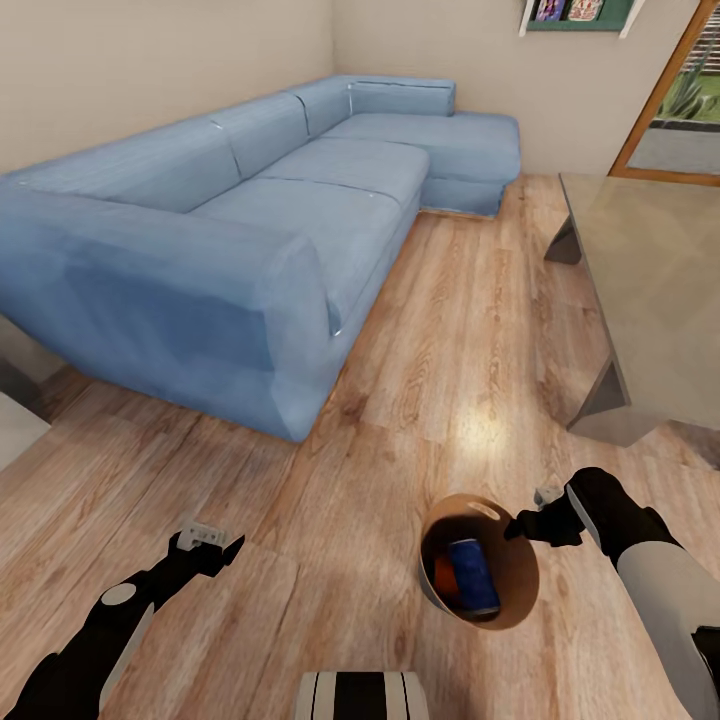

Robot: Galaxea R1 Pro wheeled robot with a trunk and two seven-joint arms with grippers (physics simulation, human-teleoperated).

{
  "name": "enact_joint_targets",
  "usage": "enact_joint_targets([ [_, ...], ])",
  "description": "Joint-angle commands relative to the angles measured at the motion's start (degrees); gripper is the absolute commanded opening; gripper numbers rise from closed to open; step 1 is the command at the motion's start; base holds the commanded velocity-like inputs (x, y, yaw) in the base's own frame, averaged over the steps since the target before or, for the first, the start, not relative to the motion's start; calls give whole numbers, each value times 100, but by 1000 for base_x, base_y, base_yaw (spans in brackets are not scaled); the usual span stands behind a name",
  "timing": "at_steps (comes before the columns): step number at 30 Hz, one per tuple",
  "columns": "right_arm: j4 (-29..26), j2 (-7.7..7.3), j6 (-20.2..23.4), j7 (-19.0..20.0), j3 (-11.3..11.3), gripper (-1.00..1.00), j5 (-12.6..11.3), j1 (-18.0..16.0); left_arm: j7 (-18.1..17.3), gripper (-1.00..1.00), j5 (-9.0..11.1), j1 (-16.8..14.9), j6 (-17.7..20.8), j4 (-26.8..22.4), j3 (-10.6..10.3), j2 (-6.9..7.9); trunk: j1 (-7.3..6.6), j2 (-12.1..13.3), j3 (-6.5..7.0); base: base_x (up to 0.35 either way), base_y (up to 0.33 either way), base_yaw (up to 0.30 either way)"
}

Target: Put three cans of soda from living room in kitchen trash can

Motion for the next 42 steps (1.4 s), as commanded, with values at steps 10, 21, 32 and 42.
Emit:
enact_joint_targets([
  [10, -5, -2, 0, -9, 0, 100, 42, -2, 0, 100, -7, 0, 11, 5, -1, 0, -18, 9, 155, 0, 0, 0],
  [21, -10, -1, 0, -9, 1, 100, 42, -2, 0, 100, -15, 0, 18, 7, 0, 0, -46, 24, 399, 0, 0, 0],
  [32, -9, -1, 0, -9, 1, 100, 42, 0, 0, 100, -10, 0, 18, 131, -3, 0, -75, 39, 642, 0, 0, 0],
  [42, -101, -2, 0, -9, 1, 100, 57, 16, 0, 100, -7, -1, 18, 357, -8, 0, -100, 52, 864, 0, 0, 0],
])
